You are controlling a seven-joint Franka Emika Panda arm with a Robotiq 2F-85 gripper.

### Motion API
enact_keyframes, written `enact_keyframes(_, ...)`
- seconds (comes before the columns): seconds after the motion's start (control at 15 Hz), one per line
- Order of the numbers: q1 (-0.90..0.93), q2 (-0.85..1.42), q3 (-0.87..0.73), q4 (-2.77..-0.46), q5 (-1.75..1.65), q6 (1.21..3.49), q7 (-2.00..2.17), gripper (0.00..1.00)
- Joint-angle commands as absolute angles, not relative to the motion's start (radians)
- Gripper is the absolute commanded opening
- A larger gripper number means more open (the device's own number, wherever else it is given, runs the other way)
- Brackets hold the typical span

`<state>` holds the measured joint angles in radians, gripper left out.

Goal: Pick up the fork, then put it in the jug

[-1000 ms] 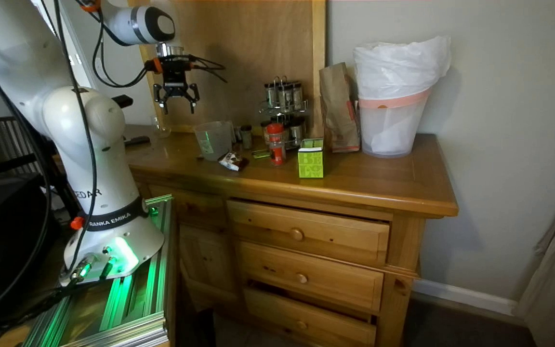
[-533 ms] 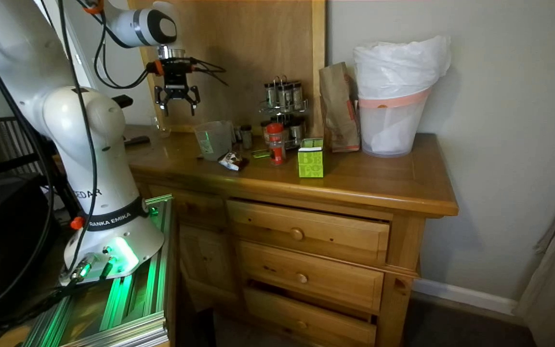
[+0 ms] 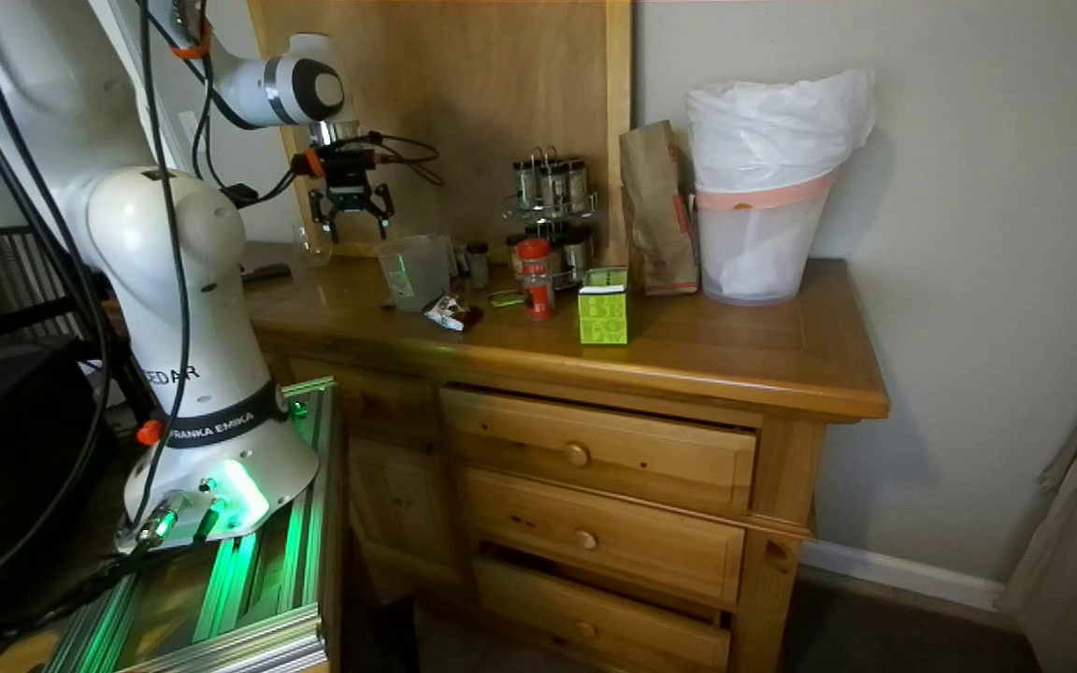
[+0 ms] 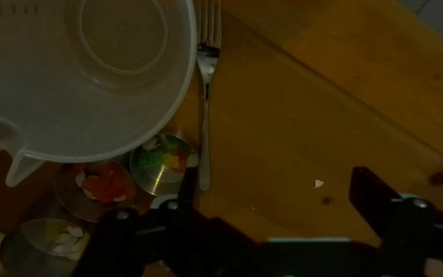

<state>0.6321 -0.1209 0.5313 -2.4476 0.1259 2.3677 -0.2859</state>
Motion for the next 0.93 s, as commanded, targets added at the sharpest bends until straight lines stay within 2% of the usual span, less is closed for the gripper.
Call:
enact_keyframes(0.0,0.628,-0.042,0.540,-2.464,0.011,2.420,-0.190,1.00)
enact_keyframes(0.27,0.628,0.042,0.536,-2.447,-0.142,2.424,-0.101,1.00)
enact_keyframes(0.6,0.631,0.118,0.526,-2.410,-0.203,2.440,-0.118,0.80)
enact_keyframes(0.67,0.628,0.118,0.528,-2.407,-0.172,2.447,-0.139,0.89)
enact_keyframes(0.87,0.623,0.045,0.535,-2.426,-0.130,2.472,-0.137,0.98)
